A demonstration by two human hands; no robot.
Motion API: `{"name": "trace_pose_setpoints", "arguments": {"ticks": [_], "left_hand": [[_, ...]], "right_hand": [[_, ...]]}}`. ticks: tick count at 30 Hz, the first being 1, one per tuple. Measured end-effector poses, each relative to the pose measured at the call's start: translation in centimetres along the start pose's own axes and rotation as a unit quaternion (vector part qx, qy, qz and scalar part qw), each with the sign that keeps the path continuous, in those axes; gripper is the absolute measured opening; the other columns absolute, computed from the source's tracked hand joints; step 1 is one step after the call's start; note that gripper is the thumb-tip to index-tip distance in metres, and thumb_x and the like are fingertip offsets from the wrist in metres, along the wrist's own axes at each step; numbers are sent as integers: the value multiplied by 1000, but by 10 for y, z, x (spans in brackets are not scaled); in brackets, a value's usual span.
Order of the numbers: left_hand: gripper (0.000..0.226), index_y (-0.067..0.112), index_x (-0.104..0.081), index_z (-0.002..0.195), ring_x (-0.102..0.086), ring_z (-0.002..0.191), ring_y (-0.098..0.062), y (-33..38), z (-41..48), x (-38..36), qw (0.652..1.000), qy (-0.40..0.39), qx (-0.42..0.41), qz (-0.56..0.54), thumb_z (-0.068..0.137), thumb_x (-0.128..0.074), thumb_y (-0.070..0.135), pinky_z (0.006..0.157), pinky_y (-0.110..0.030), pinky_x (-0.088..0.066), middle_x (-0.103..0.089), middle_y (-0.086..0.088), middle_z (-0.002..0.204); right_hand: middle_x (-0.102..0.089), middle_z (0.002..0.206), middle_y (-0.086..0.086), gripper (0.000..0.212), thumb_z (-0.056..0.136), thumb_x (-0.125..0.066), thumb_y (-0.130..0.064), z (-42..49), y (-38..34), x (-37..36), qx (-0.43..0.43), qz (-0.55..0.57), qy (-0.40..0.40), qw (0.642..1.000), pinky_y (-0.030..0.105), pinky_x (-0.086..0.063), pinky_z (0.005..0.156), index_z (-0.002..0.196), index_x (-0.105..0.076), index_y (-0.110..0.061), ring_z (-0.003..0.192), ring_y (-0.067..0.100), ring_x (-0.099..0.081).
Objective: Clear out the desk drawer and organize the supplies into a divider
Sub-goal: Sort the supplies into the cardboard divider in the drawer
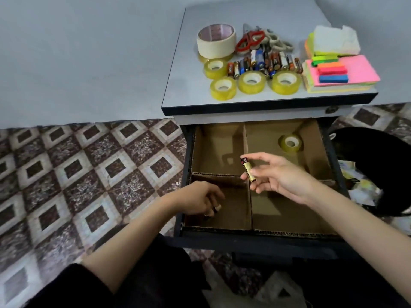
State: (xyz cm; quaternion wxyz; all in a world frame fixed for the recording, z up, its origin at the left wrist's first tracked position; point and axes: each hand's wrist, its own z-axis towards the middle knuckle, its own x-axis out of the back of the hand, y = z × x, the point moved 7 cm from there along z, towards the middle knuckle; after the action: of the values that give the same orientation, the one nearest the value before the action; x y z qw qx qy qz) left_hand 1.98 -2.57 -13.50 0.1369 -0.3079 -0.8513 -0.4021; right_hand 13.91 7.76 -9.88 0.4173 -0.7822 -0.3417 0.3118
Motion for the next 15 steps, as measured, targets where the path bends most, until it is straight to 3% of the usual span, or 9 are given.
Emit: {"name": "trace_pose_setpoints", "arguments": {"ticks": [7,15], "left_hand": [[25,3,-67,106,-61,98,-27,-6,36,-15,962,-73,25,263,81,-63,2,81,-33,-50,-65,-14,106],[20,6,-72,96,-62,94,-27,-8,46,-18,951,-61,21,304,81,-59,-2,68,-25,-41,-68,-13,102]], "right_hand": [[-69,89,16,34,88,-53,3,6,-3,13,6,-24,11,1000,21,-53,53,112,-60,-20,61,17,-62],[-71,86,13,37,86,-53,4,10,-8,20,20,-44,18,999,21,-53,51,110,-61,-24,58,17,-62]]}}
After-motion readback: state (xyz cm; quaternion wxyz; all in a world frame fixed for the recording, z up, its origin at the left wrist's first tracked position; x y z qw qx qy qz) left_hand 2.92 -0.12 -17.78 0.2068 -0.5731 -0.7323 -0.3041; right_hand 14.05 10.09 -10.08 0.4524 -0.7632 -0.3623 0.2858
